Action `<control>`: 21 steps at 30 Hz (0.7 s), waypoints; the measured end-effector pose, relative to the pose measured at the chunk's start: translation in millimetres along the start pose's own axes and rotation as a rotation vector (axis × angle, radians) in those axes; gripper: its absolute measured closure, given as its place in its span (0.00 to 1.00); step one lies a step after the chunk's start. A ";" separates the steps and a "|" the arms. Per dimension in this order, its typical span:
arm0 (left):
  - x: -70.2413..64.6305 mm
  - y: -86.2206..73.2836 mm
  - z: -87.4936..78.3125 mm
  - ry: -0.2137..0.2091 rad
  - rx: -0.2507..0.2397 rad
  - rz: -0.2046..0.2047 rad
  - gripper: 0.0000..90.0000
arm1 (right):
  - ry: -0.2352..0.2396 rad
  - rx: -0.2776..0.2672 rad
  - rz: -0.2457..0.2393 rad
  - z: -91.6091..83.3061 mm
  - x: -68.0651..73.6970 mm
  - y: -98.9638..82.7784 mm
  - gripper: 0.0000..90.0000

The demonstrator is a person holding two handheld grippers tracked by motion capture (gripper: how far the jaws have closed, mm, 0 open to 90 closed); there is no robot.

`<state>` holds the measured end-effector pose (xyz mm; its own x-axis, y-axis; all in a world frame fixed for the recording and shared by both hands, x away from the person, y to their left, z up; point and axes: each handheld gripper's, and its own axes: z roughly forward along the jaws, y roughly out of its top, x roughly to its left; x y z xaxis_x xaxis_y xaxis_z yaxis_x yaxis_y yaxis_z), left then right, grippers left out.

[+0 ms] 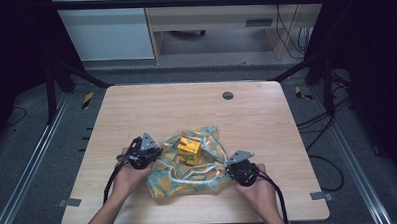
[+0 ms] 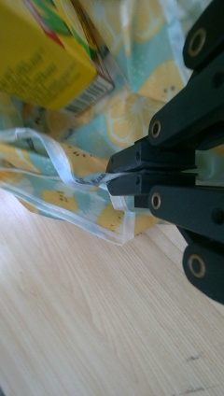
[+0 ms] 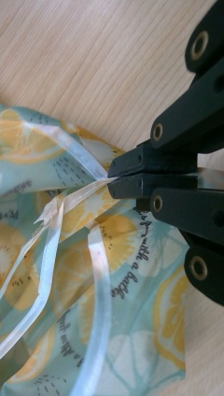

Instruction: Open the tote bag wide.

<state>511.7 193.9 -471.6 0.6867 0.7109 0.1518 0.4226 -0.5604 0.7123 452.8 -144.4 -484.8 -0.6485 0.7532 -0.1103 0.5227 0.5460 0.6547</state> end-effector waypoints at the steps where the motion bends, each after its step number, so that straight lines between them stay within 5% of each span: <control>1: 0.6 -1.0 1.6 0.000 0.007 -0.001 0.99 | 0.000 0.002 -0.001 0.1 -2.1 -0.7 0.99; 21: 5.4 -9.8 8.3 0.009 0.025 -0.019 0.99 | -0.037 0.015 0.042 2.4 -16.5 -9.0 1.00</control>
<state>516.2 199.6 -483.5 0.6731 0.7254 0.1441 0.4506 -0.5568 0.6978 460.1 -160.9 -490.7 -0.6049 0.7886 -0.1108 0.5574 0.5187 0.6482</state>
